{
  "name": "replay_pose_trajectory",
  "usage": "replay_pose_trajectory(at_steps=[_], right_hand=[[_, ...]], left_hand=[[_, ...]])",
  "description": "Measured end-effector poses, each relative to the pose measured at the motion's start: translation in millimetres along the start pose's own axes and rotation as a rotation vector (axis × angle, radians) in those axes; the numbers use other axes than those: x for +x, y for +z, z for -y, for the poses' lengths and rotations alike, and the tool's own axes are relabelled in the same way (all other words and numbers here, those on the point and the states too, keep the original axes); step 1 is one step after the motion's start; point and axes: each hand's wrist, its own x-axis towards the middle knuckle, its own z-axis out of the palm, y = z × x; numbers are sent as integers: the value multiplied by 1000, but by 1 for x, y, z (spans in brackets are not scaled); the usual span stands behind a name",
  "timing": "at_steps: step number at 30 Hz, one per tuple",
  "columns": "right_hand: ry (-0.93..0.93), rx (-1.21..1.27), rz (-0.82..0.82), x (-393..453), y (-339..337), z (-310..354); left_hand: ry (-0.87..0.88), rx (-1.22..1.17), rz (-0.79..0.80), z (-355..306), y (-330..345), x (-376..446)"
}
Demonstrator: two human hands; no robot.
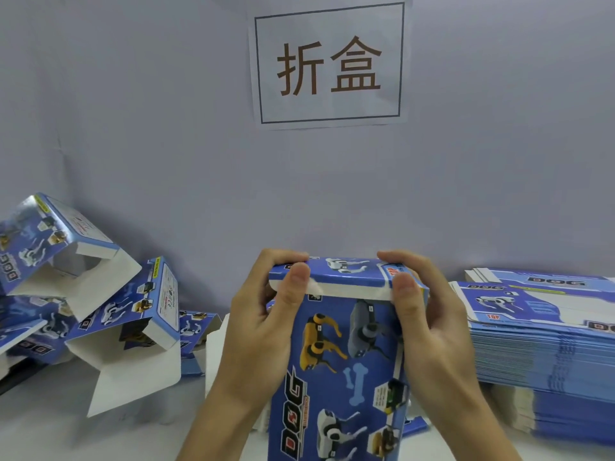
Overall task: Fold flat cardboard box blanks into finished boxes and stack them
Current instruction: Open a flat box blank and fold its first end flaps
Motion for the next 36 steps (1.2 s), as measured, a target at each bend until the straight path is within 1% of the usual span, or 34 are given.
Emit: replay_pose_trajectory(at_steps=[3,6,10,15,19,24,29,36], right_hand=[[111,52,-5,3,-1,1],[165,63,-34,6,2,5],[196,108,-57,6,3,5],[248,147,-21,9,-2,6],[283,155,2,9,-4,5],[339,224,13,10,-7,5],[359,191,59,13,-12,2],[375,247,40,11,-11,2]], left_hand=[[-80,-54,15,2,2,-1],[-103,-78,16,3,2,0],[-117,-117,16,1,3,1],[-65,-117,-31,-1,9,0],[-66,-115,-54,-1,12,1],[-108,-90,-40,-1,10,2],[-180,-166,0,-6,5,5],[-142,-84,-23,-3,9,3]])
